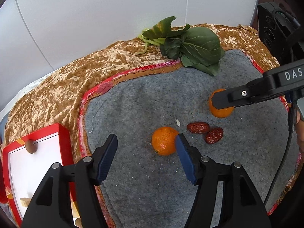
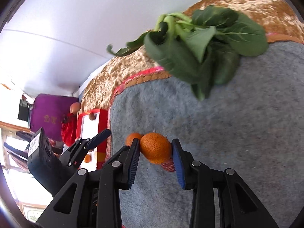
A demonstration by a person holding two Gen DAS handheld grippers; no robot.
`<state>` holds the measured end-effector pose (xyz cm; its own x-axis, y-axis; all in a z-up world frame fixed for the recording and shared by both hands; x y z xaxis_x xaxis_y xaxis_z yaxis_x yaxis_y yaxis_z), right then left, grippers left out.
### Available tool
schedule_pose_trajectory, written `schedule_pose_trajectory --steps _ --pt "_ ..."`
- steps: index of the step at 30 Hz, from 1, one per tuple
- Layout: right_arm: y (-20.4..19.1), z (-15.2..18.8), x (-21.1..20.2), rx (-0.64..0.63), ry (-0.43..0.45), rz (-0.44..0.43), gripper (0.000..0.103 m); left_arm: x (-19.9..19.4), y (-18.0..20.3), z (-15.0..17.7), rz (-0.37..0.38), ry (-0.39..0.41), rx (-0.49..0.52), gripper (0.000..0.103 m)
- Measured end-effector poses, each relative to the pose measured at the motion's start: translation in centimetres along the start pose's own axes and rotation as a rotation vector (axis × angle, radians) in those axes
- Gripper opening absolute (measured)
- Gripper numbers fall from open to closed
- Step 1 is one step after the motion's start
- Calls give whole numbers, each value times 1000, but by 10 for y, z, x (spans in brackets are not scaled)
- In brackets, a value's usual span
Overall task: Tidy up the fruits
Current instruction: 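Grasp a mandarin with the right tool while the left tool grasps another mandarin, then carry both mandarins to the white tray and lower them inside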
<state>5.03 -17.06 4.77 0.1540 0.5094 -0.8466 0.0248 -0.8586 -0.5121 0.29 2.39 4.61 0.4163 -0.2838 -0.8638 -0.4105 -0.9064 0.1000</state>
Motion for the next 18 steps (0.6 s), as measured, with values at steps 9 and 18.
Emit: schedule_pose_trajectory --steps 9,18 --pt "-1 0 2 8 14 4 34 11 10 -2 -3 -20 44 62" --pt "-9 1 5 4 16 8 34 21 6 2 34 -39 29 34"
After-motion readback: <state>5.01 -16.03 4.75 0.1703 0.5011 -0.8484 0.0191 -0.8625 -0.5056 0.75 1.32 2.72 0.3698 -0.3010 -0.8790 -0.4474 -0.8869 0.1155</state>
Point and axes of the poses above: each gripper's, at about its wrist camera, not at the fingertips, and x roughly the way its jaws point, y to its right, z to its underside, the point moved 1 cm from there along x, roughly the way its jaws point, and after that the axes turned 8 degrees about z, right-handed, at the moved point
